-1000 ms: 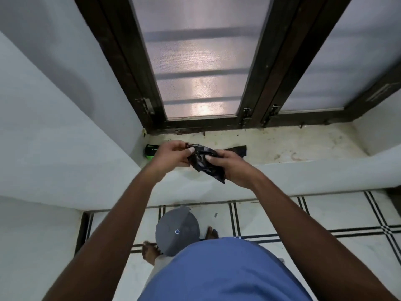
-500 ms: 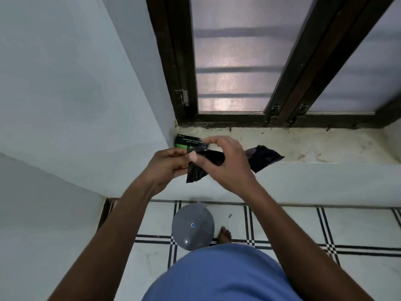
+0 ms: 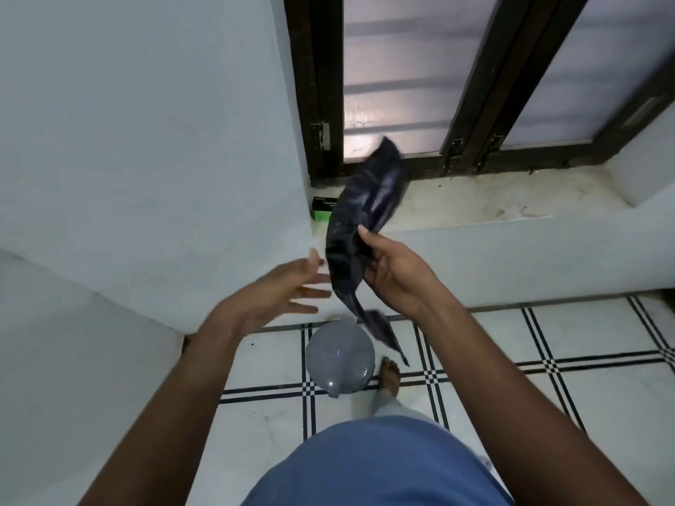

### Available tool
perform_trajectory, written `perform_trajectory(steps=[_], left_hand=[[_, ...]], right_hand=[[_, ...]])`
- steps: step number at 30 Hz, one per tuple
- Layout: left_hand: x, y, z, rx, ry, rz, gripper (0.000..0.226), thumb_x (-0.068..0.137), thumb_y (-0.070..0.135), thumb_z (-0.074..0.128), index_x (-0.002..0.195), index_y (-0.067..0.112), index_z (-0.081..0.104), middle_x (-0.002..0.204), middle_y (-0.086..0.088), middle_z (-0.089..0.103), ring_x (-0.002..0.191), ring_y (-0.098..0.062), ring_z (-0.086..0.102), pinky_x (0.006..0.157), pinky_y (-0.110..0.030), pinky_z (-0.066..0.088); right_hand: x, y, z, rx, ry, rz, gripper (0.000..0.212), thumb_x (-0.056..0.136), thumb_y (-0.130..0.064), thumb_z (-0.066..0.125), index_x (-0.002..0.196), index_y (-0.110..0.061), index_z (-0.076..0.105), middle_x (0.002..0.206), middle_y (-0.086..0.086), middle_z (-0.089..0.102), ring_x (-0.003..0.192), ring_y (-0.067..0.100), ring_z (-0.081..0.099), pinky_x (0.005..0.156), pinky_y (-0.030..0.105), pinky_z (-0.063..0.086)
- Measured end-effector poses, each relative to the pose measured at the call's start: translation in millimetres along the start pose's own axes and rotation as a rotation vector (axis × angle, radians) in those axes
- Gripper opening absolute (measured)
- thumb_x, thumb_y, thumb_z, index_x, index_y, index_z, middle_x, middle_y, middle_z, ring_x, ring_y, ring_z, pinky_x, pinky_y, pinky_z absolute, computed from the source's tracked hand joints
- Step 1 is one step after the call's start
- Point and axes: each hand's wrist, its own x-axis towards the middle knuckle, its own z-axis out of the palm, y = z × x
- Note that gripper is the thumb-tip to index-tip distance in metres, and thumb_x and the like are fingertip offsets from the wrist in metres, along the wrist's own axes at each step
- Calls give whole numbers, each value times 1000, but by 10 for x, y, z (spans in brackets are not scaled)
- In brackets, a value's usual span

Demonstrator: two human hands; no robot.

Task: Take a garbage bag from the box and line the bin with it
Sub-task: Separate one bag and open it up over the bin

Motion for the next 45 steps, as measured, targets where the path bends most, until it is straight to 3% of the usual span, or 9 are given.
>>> perform_trajectory(steps=[3, 7, 12, 17, 25, 29, 35, 39, 45], left_hand=[[-162, -196, 170, 38, -153, 62, 42, 100, 34, 75, 137, 13, 72, 122, -7, 79, 109, -26, 76, 102, -42, 59], [-283, -291, 261, -121, 19, 159, 13, 101, 17, 74, 110, 8, 80, 95, -8, 66, 84, -24, 67, 81, -35, 60], [-478, -326, 573, -3, 117, 160, 49, 94, 49, 81, 131, 21, 65, 124, -2, 77, 107, -18, 79, 88, -39, 68], [-574, -448, 740, 61, 88, 148, 93, 65, 60, 97, 138, 23, 54, 140, 13, 65, 113, -9, 77, 102, -39, 62], [-623, -583, 701, -120, 118, 202, 24, 102, 21, 76, 116, 2, 78, 116, -20, 78, 105, -16, 76, 98, -45, 65], [-561, -603, 587, -239, 308, 198, 19, 100, 25, 78, 103, 6, 82, 105, -7, 80, 103, -14, 73, 99, -49, 64], [-475, -450, 517, -139, 461, 271, 22, 94, 31, 84, 102, 11, 85, 98, -4, 82, 83, -13, 74, 79, -30, 65], [-406, -355, 557, -172, 447, 275, 23, 92, 27, 86, 102, 6, 82, 89, -3, 79, 81, -16, 73, 79, -31, 64], [-357, -326, 551, -690, 385, 244, 6, 104, 14, 70, 107, 10, 71, 102, -4, 74, 97, -23, 74, 91, -37, 66]], right_hand=[[-174, 190, -63, 67, 127, 88, 26, 111, -31, 68, 110, -18, 91, 119, 5, 86, 105, 19, 83, 99, 39, 67], [-779, 327, 42, 15, 189, 76, 78, 101, 14, 56, 28, -15, 61, 38, -5, 60, 31, -1, 58, 39, 15, 49], [-710, 499, 328, -138, 160, 76, 66, 102, -69, 65, 120, -6, 73, 102, 8, 82, 95, 21, 78, 87, 38, 59], [-633, 619, 538, -3, 356, 61, 82, 105, -79, 41, 133, -8, 70, 115, 14, 76, 109, 26, 74, 99, 42, 57], [-643, 558, 615, 145, 226, 68, 92, 100, -91, 16, 177, -39, 19, 139, 1, 65, 110, 18, 66, 93, 41, 51], [-560, 548, 583, -71, 202, -7, 91, 101, -88, 35, 174, -34, 27, 171, -10, 37, 155, 29, 49, 103, 41, 52], [-509, 502, 344, -605, 130, -336, 31, 96, -38, 86, 120, -19, 85, 112, 1, 84, 111, 13, 78, 101, 34, 61], [-486, 392, 253, -445, 149, -300, 13, 100, -26, 83, 102, -14, 87, 105, 14, 85, 106, 33, 82, 101, 45, 66], [-465, 165, 1, -277, 223, -167, 17, 106, -23, 77, 97, -8, 76, 84, 5, 70, 68, 13, 69, 78, 31, 67]])
